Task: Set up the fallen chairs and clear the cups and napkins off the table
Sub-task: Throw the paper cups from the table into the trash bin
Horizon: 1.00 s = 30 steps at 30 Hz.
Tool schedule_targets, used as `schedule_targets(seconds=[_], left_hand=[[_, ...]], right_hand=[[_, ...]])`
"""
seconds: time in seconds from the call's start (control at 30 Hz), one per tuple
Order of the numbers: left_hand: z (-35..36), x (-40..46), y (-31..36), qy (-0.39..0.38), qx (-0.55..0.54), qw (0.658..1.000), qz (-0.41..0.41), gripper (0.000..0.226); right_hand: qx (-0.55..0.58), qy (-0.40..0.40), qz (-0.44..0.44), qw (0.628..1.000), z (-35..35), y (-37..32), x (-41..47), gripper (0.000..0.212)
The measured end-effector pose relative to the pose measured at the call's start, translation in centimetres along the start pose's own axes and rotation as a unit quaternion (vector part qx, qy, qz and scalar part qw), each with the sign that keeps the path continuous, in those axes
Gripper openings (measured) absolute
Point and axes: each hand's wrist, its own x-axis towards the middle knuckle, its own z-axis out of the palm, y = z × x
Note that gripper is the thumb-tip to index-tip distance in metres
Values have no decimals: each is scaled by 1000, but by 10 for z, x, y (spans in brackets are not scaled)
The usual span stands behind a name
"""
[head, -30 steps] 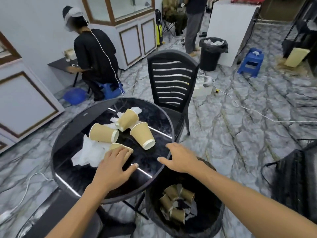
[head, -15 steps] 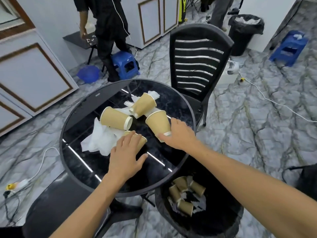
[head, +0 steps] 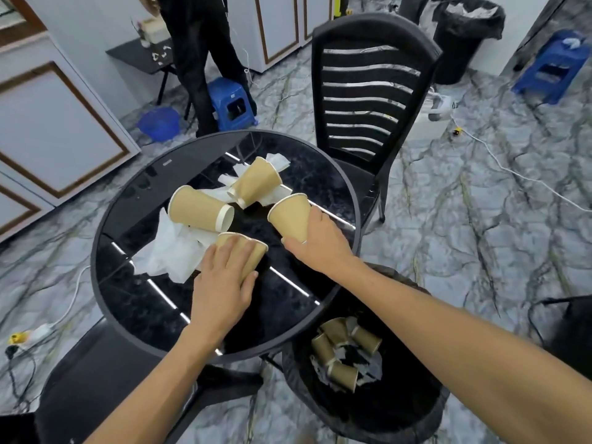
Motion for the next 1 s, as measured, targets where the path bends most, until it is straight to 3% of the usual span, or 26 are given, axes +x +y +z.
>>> schedule_targets(seconds=[0.3,0.63,0.87,1.0], left_hand=[[7,-4,59,3,-49,999,10,60],[27,-11,160,1,-83,991,102,59],[64,-33,201,-29,-117,980,159,55],[99,-48,198,-62,-116,983,126,56]], right_hand=[[10,31,6,999,-38,54,-38,75],[28,60,90,994,-88,150,-115,72],[4,37,134,990,-85,204,-155,80],[2,15,153,988,-63,224,-163,85]])
